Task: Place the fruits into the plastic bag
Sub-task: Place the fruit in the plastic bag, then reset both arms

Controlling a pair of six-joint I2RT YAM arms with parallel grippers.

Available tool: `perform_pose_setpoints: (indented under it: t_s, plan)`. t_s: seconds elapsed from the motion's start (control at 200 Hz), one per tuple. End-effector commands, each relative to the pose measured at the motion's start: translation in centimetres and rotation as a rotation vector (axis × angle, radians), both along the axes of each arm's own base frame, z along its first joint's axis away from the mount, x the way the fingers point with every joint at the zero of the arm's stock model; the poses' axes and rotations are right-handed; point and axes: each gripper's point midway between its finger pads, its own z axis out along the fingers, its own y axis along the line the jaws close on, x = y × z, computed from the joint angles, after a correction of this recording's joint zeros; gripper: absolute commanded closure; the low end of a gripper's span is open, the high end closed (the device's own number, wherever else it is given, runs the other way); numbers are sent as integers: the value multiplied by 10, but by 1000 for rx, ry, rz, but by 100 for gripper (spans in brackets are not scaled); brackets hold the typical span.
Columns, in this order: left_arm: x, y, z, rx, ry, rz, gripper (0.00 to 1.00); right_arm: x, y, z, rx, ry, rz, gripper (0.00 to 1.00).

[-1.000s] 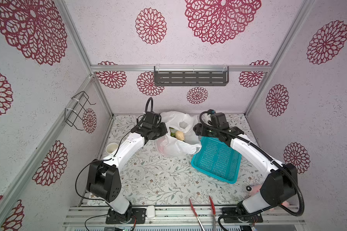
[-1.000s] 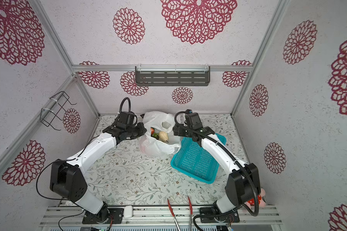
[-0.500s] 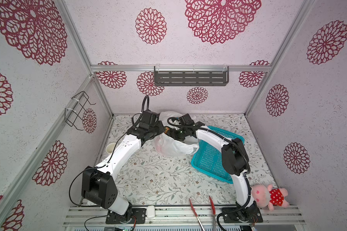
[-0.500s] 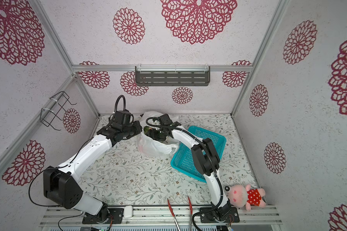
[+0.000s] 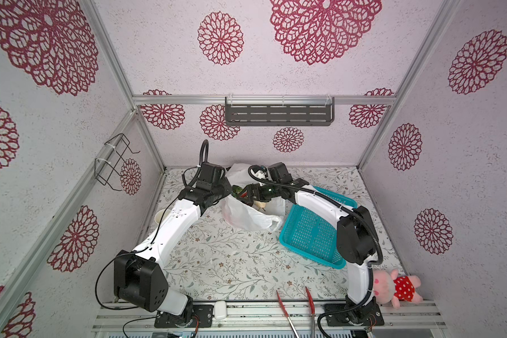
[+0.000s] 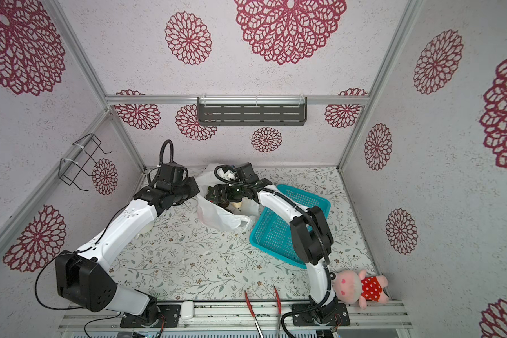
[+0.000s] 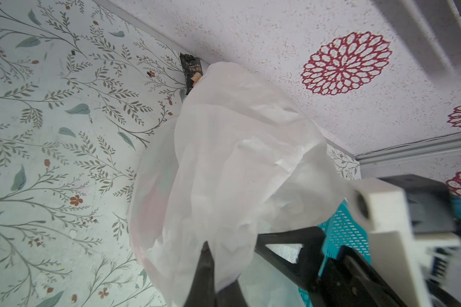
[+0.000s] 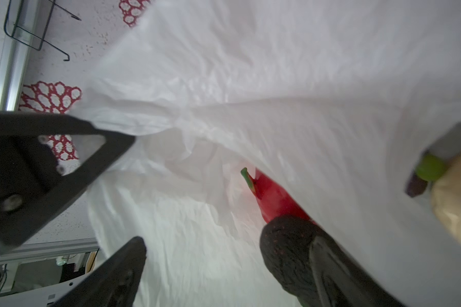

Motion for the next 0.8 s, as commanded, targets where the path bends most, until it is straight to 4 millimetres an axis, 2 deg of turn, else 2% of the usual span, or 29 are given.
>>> perform_pose_setpoints:
  t_s: [0.0, 0.145, 0.305, 0.325, 0.365, 0.4, 0.44, 0.455, 0.47, 0.475, 0.605, 0.715, 0.791]
  plan:
    - [3, 2, -6, 2, 11, 18, 100, -1, -34, 49, -18, -180, -58, 1]
    - [8, -14, -9, -17, 5, -42, 100, 9, -96, 73, -47, -291, -260, 1]
    - [18, -54, -7, -63, -36, -148, 100, 33, -190, 70, -138, -316, -590, 1]
    - [19, -58, -7, -69, -36, -158, 97, 35, -202, 68, -151, -314, -627, 1]
    - [21, -66, -7, -76, -37, -172, 85, 37, -223, 64, -182, -309, -695, 1]
    - [23, -71, -6, -81, -37, -184, 68, 38, -240, 61, -218, -308, -757, 1]
    - [24, -75, -4, -81, -43, -195, 42, 37, -259, 59, -257, -311, -821, 1]
    - [25, -75, -3, -77, -48, -197, 27, 37, -266, 58, -271, -314, -844, 1]
    - [25, -75, -1, -72, -53, -198, 4, 36, -273, 57, -284, -317, -868, 1]
    - [25, -75, 0, -70, -56, -199, 1, 36, -275, 58, -289, -319, -876, 1]
    - [20, -57, 32, 62, -182, -163, 2, 24, -336, 51, -429, -346, -1103, 1]
    - [2, -28, 71, 229, -377, -83, 2, 2, -393, 48, -527, -385, -1353, 1]
    - [-12, 3, 91, 295, -485, 29, 3, -12, -423, 46, -559, -434, -1484, 1]
